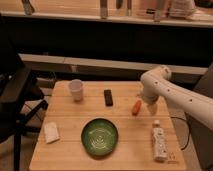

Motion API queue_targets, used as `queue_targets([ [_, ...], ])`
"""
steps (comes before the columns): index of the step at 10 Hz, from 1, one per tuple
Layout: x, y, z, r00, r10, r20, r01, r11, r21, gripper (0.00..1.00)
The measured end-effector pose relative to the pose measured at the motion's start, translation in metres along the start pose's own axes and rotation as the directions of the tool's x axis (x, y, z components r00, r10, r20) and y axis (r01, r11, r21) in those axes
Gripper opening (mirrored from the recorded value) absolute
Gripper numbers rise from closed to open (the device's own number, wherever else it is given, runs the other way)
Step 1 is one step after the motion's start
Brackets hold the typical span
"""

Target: Drag the pepper across the table

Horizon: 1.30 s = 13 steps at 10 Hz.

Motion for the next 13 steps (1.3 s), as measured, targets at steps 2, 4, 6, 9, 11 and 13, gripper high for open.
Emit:
queue_targets([
  [2, 0.001, -0.003, 0.006, 1.0, -0.017, 0.003, 0.017, 1.0, 0.0, 0.8],
  [4, 0.001, -0.007, 0.017, 0.999, -0.041, 0.008, 0.041, 0.999, -0.002, 0.8],
  [6, 0.0, -0.01, 0.025, 0.998, -0.054, 0.008, 0.054, 0.999, -0.005, 0.8],
  [9, 0.0, -0.012, 0.037, 0.997, -0.075, 0.006, 0.075, 0.997, -0.011, 0.8],
  [11, -0.001, -0.012, 0.046, 0.996, -0.085, 0.006, 0.085, 0.996, -0.014, 0.8],
  [13, -0.002, -0.012, 0.053, 0.996, -0.094, 0.006, 0.094, 0.996, -0.013, 0.8],
])
